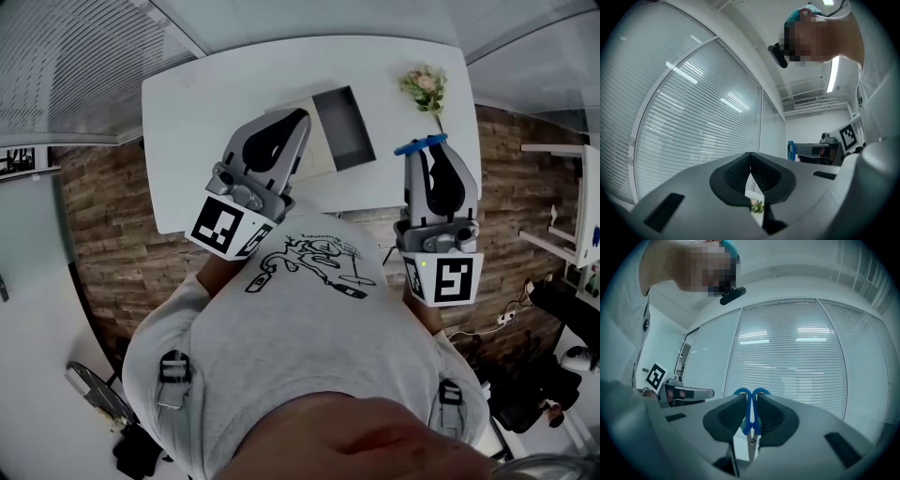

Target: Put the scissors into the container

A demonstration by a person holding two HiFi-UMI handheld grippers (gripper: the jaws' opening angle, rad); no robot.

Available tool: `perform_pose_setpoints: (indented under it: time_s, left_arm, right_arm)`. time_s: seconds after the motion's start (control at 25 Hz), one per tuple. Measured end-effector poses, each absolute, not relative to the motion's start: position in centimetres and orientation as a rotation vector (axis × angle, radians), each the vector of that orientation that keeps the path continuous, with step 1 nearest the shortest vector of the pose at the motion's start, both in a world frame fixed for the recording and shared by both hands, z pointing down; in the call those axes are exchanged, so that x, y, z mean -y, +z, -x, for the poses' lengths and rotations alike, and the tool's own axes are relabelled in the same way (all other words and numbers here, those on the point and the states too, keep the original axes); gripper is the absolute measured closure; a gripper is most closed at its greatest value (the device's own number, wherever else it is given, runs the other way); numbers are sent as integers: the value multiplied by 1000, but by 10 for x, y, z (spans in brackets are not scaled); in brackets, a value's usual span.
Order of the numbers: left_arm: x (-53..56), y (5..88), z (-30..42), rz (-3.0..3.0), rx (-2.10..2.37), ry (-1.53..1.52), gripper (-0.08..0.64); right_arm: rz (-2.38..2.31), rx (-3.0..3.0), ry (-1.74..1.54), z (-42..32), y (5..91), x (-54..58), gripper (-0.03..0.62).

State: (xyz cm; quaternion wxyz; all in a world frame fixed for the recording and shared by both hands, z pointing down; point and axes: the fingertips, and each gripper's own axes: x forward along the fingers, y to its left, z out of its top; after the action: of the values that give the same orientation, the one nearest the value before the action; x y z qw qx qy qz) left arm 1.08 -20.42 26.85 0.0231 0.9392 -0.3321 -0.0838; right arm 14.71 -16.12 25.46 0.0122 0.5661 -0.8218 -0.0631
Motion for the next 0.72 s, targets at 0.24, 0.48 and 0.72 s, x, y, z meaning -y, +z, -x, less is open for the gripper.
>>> perform_pose_setpoints:
  time_s: [0.24, 0.48, 0.72]
  left_arm:
    - [205, 267, -16, -2913, 1035, -251, 540]
    - [205, 268, -18, -2911, 1045, -237, 540]
    - [206, 268, -17, -2908, 1059, -235, 540]
  right_arm:
    - [-1755, 2577, -200, -152, 253, 164, 514]
    - [-1740, 2585, -179, -154, 260, 167, 514]
    - [-1717, 2584, -148, -152, 274, 175, 514]
